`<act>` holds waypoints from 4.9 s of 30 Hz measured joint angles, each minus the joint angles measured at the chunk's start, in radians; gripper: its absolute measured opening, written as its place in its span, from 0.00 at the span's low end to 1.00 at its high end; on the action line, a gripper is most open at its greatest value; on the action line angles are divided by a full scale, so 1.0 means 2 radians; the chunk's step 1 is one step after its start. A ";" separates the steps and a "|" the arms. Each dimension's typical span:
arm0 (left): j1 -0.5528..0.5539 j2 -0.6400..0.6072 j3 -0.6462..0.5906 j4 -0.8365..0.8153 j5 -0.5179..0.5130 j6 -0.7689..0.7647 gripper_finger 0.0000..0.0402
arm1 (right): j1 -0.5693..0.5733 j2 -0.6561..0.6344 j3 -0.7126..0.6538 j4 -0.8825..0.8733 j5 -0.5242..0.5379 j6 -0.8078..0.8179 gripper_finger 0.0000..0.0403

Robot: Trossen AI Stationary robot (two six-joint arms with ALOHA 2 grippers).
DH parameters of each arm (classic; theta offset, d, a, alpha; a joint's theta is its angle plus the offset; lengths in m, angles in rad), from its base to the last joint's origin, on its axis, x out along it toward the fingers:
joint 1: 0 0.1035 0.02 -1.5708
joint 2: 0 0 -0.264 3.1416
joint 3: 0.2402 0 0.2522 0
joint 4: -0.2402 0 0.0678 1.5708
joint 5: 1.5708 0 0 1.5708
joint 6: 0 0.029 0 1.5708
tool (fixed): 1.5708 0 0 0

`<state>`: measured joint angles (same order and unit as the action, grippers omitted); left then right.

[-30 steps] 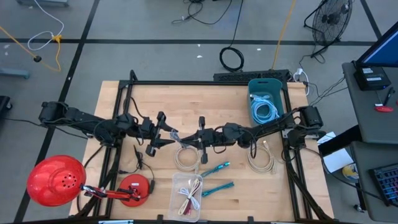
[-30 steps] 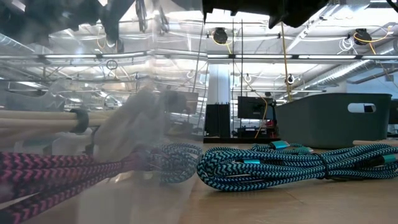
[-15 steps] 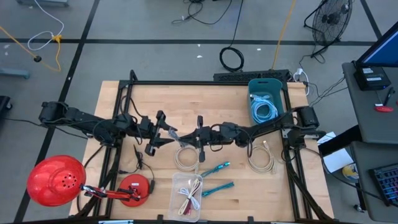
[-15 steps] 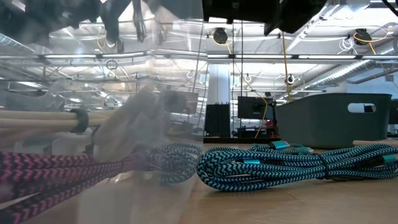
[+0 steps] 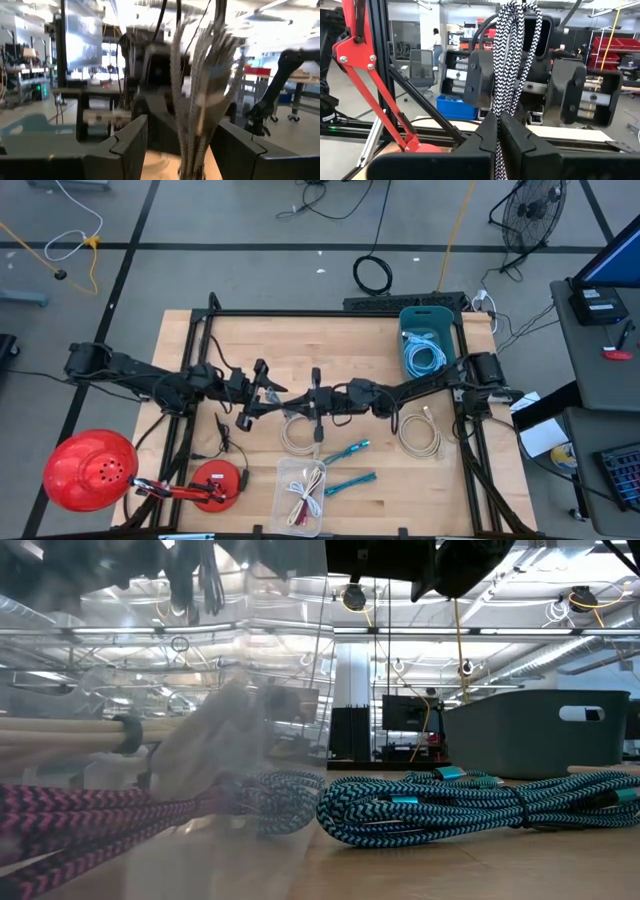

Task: Pick & Place USB Port
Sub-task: Put the black charger cable into the transparent bin

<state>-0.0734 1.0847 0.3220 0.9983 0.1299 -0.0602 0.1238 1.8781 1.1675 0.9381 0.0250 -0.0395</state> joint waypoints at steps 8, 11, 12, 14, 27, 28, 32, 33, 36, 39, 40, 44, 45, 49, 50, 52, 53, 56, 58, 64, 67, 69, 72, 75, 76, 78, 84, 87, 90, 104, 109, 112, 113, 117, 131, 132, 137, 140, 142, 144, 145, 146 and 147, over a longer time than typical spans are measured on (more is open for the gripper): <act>0.000 0.001 0.000 0.000 0.000 -0.002 0.51 | 0.001 -0.002 0.000 -0.005 0.000 -0.001 0.00; 0.001 0.001 0.000 0.000 0.007 -0.007 0.51 | 0.001 -0.002 0.000 -0.005 0.000 -0.004 0.00; 0.001 0.001 0.000 -0.001 0.012 -0.008 0.50 | 0.001 -0.002 0.000 -0.005 0.000 -0.005 0.00; 0.000 0.001 0.000 -0.001 0.018 -0.009 0.45 | 0.001 -0.002 0.000 -0.006 0.001 -0.005 0.00; 0.006 0.001 0.000 -0.001 0.038 -0.012 0.09 | 0.004 -0.002 0.000 -0.009 -0.010 -0.012 0.03; 0.008 0.001 0.000 -0.003 0.040 -0.014 0.09 | 0.006 -0.004 0.000 -0.015 -0.009 -0.008 0.04; 0.017 0.001 0.000 -0.006 0.070 -0.013 0.04 | 0.020 -0.039 0.000 -0.082 -0.039 0.012 0.11; 0.021 0.001 0.000 -0.005 0.078 -0.013 0.04 | 0.026 -0.052 0.000 -0.101 -0.050 0.016 0.13; 0.035 0.001 0.000 -0.013 0.114 -0.005 0.04 | 0.042 -0.092 0.000 -0.165 -0.087 0.026 0.18; 0.061 0.001 0.002 -0.037 0.148 0.001 0.04 | 0.062 -0.132 0.000 -0.234 -0.092 0.024 0.21; 0.070 0.001 0.007 -0.053 0.162 0.001 0.04 | 0.070 -0.145 0.000 -0.258 -0.091 0.020 0.22; 0.088 0.001 0.044 -0.134 0.223 0.020 0.04 | 0.100 -0.178 0.000 -0.326 -0.064 0.004 0.22; 0.089 0.001 0.053 -0.155 0.231 0.029 0.04 | 0.107 -0.183 -0.004 -0.333 -0.049 -0.002 0.22; 0.079 0.026 0.082 -0.184 0.257 0.059 0.04 | 0.123 -0.195 -0.030 -0.324 0.015 -0.027 0.21; 0.077 0.035 0.088 -0.184 0.270 0.065 0.04 | 0.125 -0.195 -0.037 -0.318 0.030 -0.028 0.21; 0.072 0.063 0.106 -0.182 0.292 0.078 0.04 | 0.126 -0.195 -0.052 -0.304 0.052 -0.029 0.20; 0.071 0.080 0.114 -0.182 0.306 0.082 0.04 | 0.126 -0.195 -0.059 -0.293 0.055 -0.028 0.20; 0.071 0.133 0.148 -0.185 0.356 0.092 0.04 | 0.120 -0.195 -0.080 -0.255 0.054 -0.025 0.19; 0.071 0.170 0.174 -0.188 0.387 0.097 0.04 | 0.118 -0.195 -0.093 -0.239 0.053 -0.022 0.19; 0.071 0.259 0.265 -0.236 0.499 0.123 0.04 | 0.115 -0.199 -0.118 -0.217 0.053 -0.024 0.19; 0.067 0.284 0.305 -0.296 0.541 0.174 0.04 | 0.115 -0.198 -0.128 -0.222 0.053 -0.025 0.19; 0.062 0.296 0.324 -0.350 0.564 0.243 0.04 | 0.115 -0.199 -0.132 -0.221 0.053 -0.025 0.19; 0.052 0.305 0.346 -0.432 0.556 0.342 0.04 | 0.115 -0.199 -0.138 -0.219 0.053 -0.025 0.18; 0.044 0.305 0.373 -0.516 0.537 0.401 0.04 | 0.115 -0.199 -0.143 -0.221 0.053 -0.026 0.17; 0.040 0.305 0.383 -0.551 0.526 0.416 0.04 | 0.115 -0.199 -0.145 -0.221 0.053 -0.026 0.17; 0.029 0.304 0.407 -0.626 0.491 0.446 0.04 | 0.115 -0.199 -0.147 -0.220 0.053 -0.026 0.16; -0.031 0.303 0.475 -0.808 0.336 0.527 0.04 | 0.115 -0.199 -0.149 -0.225 0.053 -0.026 0.14; -0.056 0.303 0.488 -0.819 0.288 0.552 0.04 | 0.115 -0.199 -0.149 -0.225 0.053 -0.026 0.13; -0.083 0.303 0.490 -0.812 0.233 0.574 0.04 | 0.115 -0.199 -0.149 -0.225 0.053 -0.026 0.12; -0.151 0.303 0.491 -0.801 0.148 0.605 0.03 | 0.112 -0.199 -0.149 -0.230 0.054 -0.028 0.10; -0.151 0.315 0.491 -0.768 0.191 0.601 0.03 | 0.104 -0.199 -0.149 -0.230 0.055 -0.025 0.11; -0.151 0.337 0.491 -0.725 0.245 0.574 0.03 | 0.101 -0.199 -0.149 -0.231 0.055 -0.022 0.11; -0.151 0.344 0.492 -0.714 0.259 0.564 0.03 | 0.101 -0.199 -0.149 -0.232 0.055 -0.021 0.11; -0.149 0.377 0.491 -0.663 0.303 0.499 0.03 | 0.101 -0.199 -0.149 -0.235 0.055 -0.019 0.11; -0.148 0.387 0.491 -0.680 0.294 0.470 0.03 | 0.101 -0.198 -0.170 -0.202 0.053 -0.012 0.11; -0.147 0.387 0.491 -0.690 0.294 0.471 0.03 | 0.101 -0.198 -0.174 -0.194 0.053 -0.012 0.11; -0.145 0.387 0.491 -0.711 0.293 0.474 0.03 | 0.101 -0.198 -0.182 -0.173 0.053 -0.012 0.11; -0.146 0.387 0.491 -0.723 0.293 0.475 0.03 | 0.101 -0.198 -0.182 -0.172 0.053 -0.013 0.11; -0.148 0.387 0.491 -0.733 0.293 0.476 0.03 | 0.101 -0.198 -0.182 -0.172 0.053 -0.013 0.11; -0.149 0.387 0.491 -0.747 0.293 0.478 0.03 | 0.101 -0.198 -0.182 -0.172 0.053 -0.013 0.11; -0.151 0.387 0.491 -0.749 0.293 0.478 0.03 | 0.101 -0.198 -0.182 -0.172 0.053 -0.013 0.11; -0.152 0.387 0.491 -0.750 0.293 0.479 0.03 | 0.101 -0.198 -0.182 -0.172 0.053 -0.013 0.11; -0.153 0.387 0.491 -0.752 0.293 0.481 0.03 | 0.101 -0.198 -0.182 -0.172 0.053 -0.013 0.11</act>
<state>-0.3803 1.8587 1.3033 -0.5052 0.7154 0.9021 0.3264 1.4815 0.8036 0.5942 0.1310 -0.0647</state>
